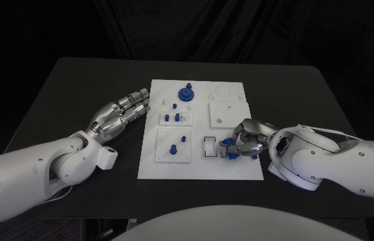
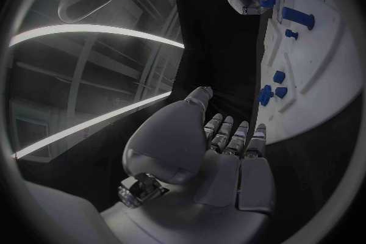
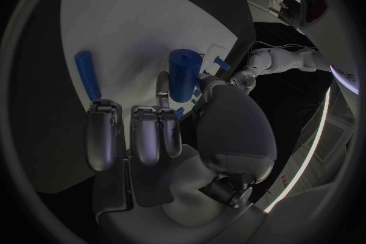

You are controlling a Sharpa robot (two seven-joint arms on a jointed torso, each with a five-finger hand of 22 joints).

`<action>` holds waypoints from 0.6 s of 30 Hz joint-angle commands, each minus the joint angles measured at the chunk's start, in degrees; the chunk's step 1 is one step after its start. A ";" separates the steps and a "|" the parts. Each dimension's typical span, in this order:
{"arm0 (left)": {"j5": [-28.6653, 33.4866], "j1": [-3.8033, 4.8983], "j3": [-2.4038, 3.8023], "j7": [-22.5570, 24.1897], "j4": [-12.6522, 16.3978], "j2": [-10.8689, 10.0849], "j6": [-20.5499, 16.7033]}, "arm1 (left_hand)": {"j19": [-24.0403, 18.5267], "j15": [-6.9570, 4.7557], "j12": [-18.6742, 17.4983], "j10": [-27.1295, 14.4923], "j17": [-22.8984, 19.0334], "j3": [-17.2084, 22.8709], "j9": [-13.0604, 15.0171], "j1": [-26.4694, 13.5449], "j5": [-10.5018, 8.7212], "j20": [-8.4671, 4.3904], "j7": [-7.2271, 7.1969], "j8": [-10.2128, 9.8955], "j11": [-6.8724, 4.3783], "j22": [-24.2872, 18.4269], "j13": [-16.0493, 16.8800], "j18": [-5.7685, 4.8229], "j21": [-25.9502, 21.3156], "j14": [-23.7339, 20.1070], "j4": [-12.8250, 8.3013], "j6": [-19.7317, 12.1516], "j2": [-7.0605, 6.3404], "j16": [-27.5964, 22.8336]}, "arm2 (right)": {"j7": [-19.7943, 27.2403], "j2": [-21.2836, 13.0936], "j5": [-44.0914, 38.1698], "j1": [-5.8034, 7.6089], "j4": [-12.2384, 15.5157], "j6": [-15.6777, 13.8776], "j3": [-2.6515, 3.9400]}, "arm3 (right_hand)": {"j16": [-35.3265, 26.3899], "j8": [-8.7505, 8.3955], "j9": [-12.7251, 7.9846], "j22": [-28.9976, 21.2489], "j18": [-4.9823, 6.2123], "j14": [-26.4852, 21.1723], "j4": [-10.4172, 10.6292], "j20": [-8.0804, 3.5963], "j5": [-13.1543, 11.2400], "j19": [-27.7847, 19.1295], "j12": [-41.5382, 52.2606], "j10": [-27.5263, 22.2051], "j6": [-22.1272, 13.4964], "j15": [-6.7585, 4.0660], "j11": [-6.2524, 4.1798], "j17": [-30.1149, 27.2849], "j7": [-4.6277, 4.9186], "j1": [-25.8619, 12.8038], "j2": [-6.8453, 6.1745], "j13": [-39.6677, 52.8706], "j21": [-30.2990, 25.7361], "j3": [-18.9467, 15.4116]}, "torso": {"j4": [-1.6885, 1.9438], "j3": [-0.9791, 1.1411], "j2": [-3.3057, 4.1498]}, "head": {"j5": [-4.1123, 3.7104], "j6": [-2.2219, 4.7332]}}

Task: Assemble the parts on the task board

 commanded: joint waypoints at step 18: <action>0.14 -0.13 0.04 1.57 -0.02 0.26 0.90 | -0.15 0.33 0.06 -0.10 0.08 0.51 0.03 0.21 0.31 0.17 0.35 0.16 0.24 -0.03 0.04 0.06 -0.25 0.11 0.05 0.08 0.57 0.35 | 1.12 3.44 2.59 0.08 -1.97 -2.47 -0.09 | -0.90 -0.55 3.82 12.42 -0.23 4.89 -1.65 -0.15 -4.70 2.63 0.16 6.06 -0.95 0.03 0.13 10.40 0.47 -4.70 3.81 15.07 -1.30 -2.56 | 0.10 -0.11 0.07 | 0.01 0.00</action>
